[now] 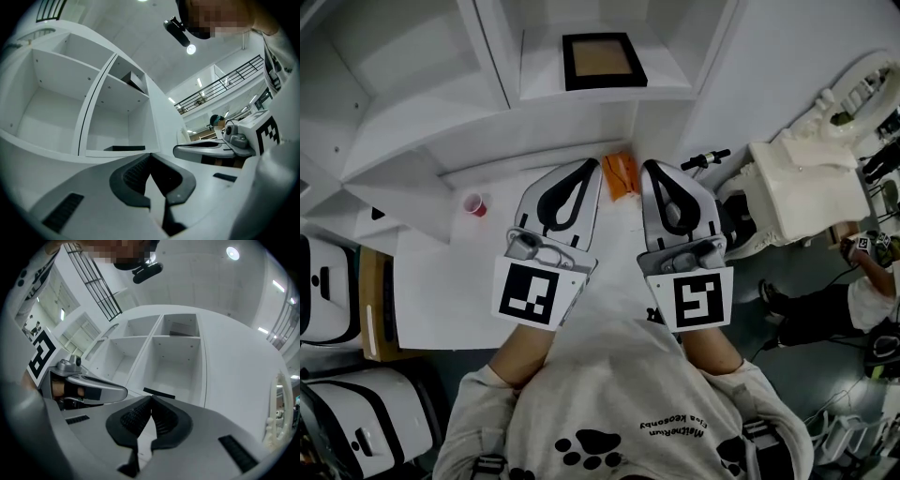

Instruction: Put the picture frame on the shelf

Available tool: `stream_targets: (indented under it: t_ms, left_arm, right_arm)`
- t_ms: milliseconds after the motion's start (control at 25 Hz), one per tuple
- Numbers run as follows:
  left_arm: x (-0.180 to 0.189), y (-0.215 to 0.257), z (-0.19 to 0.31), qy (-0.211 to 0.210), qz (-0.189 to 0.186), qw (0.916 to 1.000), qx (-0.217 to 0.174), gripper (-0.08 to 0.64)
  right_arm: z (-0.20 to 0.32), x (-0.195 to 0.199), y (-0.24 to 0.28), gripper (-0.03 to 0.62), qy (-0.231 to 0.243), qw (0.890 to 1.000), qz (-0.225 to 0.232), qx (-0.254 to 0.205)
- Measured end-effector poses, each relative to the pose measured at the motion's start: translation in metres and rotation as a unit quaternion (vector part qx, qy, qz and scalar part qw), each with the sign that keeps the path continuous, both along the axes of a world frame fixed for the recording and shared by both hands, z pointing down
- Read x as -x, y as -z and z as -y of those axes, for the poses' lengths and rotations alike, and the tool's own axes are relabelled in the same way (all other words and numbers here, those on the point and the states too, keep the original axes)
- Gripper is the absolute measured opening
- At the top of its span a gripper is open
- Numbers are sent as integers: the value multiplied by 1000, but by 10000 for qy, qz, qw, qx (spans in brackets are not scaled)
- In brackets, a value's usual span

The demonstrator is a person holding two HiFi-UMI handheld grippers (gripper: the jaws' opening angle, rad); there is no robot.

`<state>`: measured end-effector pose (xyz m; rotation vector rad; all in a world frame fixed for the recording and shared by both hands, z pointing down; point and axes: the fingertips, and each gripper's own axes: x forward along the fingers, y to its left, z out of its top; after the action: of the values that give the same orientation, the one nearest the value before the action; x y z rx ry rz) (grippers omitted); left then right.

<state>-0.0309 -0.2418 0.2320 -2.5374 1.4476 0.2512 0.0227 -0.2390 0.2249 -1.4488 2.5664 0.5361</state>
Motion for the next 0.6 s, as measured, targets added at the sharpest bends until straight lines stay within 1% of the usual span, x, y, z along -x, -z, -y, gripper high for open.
stream_targets:
  t_ms: [320,440,600]
  left_arm:
    - [5,-41,-21,113,74,9994,315,20]
    - [6,-54,-27,137,19,9989,446,20]
    - [8,-72,-33,176,-14,9977,647,20]
  right_arm:
    - [-24,7,-34,32,35,9994,44,338]
    - [-30,6,-50,32,49,9987,51,503]
    - [-33,5,-63,32,23,9982,50,604]
